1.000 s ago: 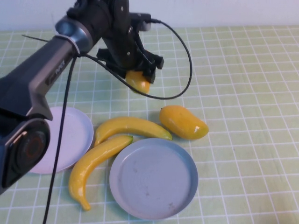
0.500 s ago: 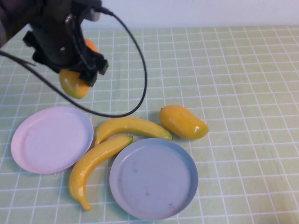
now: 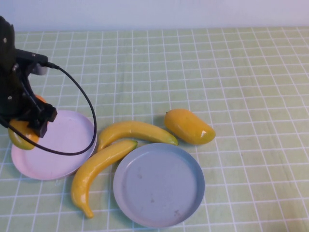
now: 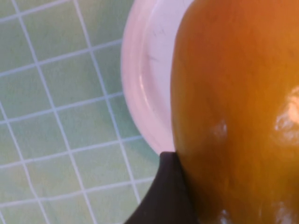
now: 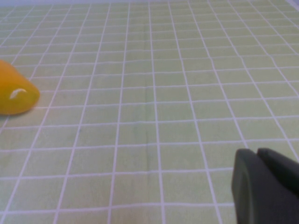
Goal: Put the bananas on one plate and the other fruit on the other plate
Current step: Put one type of fruit in the left plate, then put another type of fruit in the right plate
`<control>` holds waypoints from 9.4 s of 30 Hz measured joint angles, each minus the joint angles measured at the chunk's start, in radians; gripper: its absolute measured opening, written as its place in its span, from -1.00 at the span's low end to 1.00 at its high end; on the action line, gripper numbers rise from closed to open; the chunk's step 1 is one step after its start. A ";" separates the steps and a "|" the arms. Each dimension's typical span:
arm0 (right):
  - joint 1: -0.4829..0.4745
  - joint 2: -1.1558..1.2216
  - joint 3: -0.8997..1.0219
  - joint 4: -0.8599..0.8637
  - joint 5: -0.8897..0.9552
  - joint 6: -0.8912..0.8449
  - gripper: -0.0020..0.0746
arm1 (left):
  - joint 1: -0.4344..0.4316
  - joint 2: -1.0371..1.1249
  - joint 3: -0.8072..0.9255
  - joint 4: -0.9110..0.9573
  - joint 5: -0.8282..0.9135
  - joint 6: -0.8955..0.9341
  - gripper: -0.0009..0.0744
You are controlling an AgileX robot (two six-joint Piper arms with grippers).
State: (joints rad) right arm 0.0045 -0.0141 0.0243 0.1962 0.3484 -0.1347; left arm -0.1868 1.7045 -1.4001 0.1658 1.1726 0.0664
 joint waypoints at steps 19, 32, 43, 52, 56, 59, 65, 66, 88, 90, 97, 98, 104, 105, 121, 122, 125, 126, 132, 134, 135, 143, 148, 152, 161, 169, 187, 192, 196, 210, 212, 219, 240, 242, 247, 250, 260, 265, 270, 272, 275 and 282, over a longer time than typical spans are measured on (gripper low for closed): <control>0.000 0.000 0.000 0.000 0.000 0.000 -0.99 | 0.039 0.142 0.006 -0.031 -0.099 0.052 0.46; 0.000 0.000 0.000 0.000 0.000 0.000 -0.99 | 0.039 0.142 0.006 -0.022 -0.106 0.052 0.78; 0.000 0.000 0.000 0.000 0.000 0.000 -0.99 | -0.020 0.143 -0.199 -0.273 -0.020 0.483 0.65; 0.000 0.000 0.000 0.000 0.000 0.000 -0.99 | -0.272 0.143 -0.227 -0.401 -0.111 1.053 0.52; 0.000 0.000 0.000 0.000 0.000 0.000 -0.99 | -0.375 0.146 -0.229 -0.404 -0.237 1.217 0.51; 0.000 0.000 0.000 0.000 0.000 0.000 -0.99 | -0.427 0.157 -0.229 -0.402 -0.319 1.263 0.51; 0.000 0.000 0.000 0.000 0.000 0.000 -0.99 | -0.457 0.225 -0.229 -0.402 -0.430 1.346 0.51; 0.000 0.000 0.000 0.000 0.000 0.000 -0.99 | -0.457 0.238 -0.229 -0.402 -0.445 1.354 0.51; 0.000 0.000 0.000 0.000 0.000 0.000 -0.99 | -0.473 0.371 -0.229 -0.505 -0.477 1.490 0.51; 0.000 0.000 0.000 0.000 0.000 0.000 -0.99 | -0.473 0.380 -0.229 -0.505 -0.487 1.510 0.51; 0.000 0.000 0.000 0.000 0.000 0.000 -0.99 | -0.473 0.384 -0.229 -0.505 -0.530 1.533 0.51; 0.000 0.000 0.000 0.000 0.000 0.000 -0.99 | -0.473 0.387 -0.229 -0.505 -0.530 1.533 0.51; 0.000 0.000 0.000 0.000 0.000 0.000 -0.99 | -0.473 0.413 -0.229 -0.507 -0.534 1.533 0.51; 0.000 0.000 0.000 0.000 0.000 0.000 -0.99 | -0.473 0.419 -0.229 -0.507 -0.536 1.533 0.51; 0.000 0.000 0.000 0.000 0.000 0.000 -0.99 | -0.473 0.438 -0.229 -0.550 -0.596 1.496 0.34; 0.000 0.000 0.000 0.000 0.000 0.000 -0.99 | -0.473 0.438 -0.229 -0.565 -0.596 1.496 0.34; 0.000 0.000 0.000 0.000 0.000 0.000 -0.99 | -0.473 0.420 -0.229 -0.647 -0.598 1.492 0.34; 0.000 0.000 0.000 0.000 0.000 0.000 -0.99 | -0.473 0.406 -0.229 -0.679 -0.598 1.483 0.34; 0.000 0.000 0.000 0.000 0.000 0.000 -0.99 | -0.471 0.259 -0.231 -0.740 -0.588 1.143 0.34; 0.000 0.000 0.000 0.000 0.000 0.000 -0.99 | -0.469 0.210 -0.231 -0.701 -0.565 0.942 0.34; 0.000 0.000 0.000 0.000 0.000 0.000 -0.99 | -0.464 0.185 -0.231 -0.653 -0.543 0.824 0.34; 0.000 0.000 0.000 0.000 0.000 0.000 -0.99 | -0.377 0.059 -0.231 -0.174 -0.243 0.044 0.34; 0.000 0.000 0.000 0.000 0.000 0.000 -0.99 | -0.301 0.053 -0.225 -0.019 -0.020 -0.077 0.34; 0.000 0.000 0.000 0.000 0.000 0.000 -0.99 | -0.250 -0.001 -0.146 0.007 -0.012 -0.105 0.34; 0.000 0.000 0.000 0.000 0.000 0.000 -0.99 | -0.197 -0.055 0.072 0.019 -0.101 -0.153 0.34; 0.000 0.000 0.000 0.000 0.000 0.000 -0.99 | -0.140 0.036 0.080 0.019 -0.123 -0.160 0.34; 0.000 0.000 0.000 0.000 0.000 0.000 -0.99 | -0.098 0.098 0.023 0.019 -0.108 -0.170 0.76; 0.000 0.000 0.000 0.000 0.000 0.000 -0.99 | -0.106 0.098 -0.058 -0.005 0.007 -0.171 0.49; 0.000 0.000 0.000 0.000 0.000 0.000 -0.99 | -0.113 0.080 -0.100 -0.020 0.031 -0.171 -0.43; 0.000 0.000 0.000 0.000 0.000 0.000 -0.99 | -0.113 -0.307 0.049 -0.066 -0.055 -0.193 -0.97; 0.000 0.000 0.000 0.000 0.000 0.000 -0.99 | -0.113 -0.412 0.121 -0.067 -0.082 -0.205 -0.97; 0.000 0.000 0.000 0.000 0.000 0.000 -0.99 | -0.113 -0.787 0.461 -0.068 -0.251 -0.253 -0.97; 0.000 0.000 0.000 0.000 0.000 0.000 -0.99 | -0.113 -1.432 0.799 -0.024 -0.131 -0.261 -0.97; 0.000 0.000 0.000 0.000 0.000 0.000 -0.99 | -0.113 -1.434 0.826 -0.028 -0.213 -0.261 -0.97; 0.000 0.000 0.000 0.000 0.000 0.000 -0.99 | -0.056 -1.434 0.990 -0.028 -0.572 -0.215 -0.97; 0.000 0.000 0.000 0.000 0.000 0.000 -0.99 | -0.003 -1.434 1.125 -0.026 -0.863 -0.155 -0.97; 0.000 0.000 0.000 0.000 0.000 0.000 -0.99 | 0.119 -1.586 1.417 -0.099 -1.201 -0.122 -0.97; 0.000 0.000 0.000 0.000 0.000 0.000 -0.99 | 0.119 -1.701 1.425 -0.112 -1.110 -0.107 -0.97; 0.000 0.000 0.000 0.000 0.000 0.000 -0.99 | 0.119 -1.714 1.425 -0.113 -0.930 -0.095 -0.97; 0.000 0.000 0.002 0.000 0.000 0.000 -0.99 | 0.119 -1.714 1.425 -0.112 -0.854 -0.094 -0.97; 0.000 0.000 0.002 0.000 0.000 0.000 -0.99 | 0.119 -1.714 1.425 -0.110 -0.800 -0.094 -0.97; 0.000 0.000 0.002 0.000 0.000 0.000 -0.99 | 0.119 -1.716 1.425 -0.110 -0.798 -0.094 -0.97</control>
State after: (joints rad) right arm 0.0045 -0.0141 0.0264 0.1962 0.3484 -0.1347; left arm -0.0679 -0.0114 0.0247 0.0557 0.3748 -0.0274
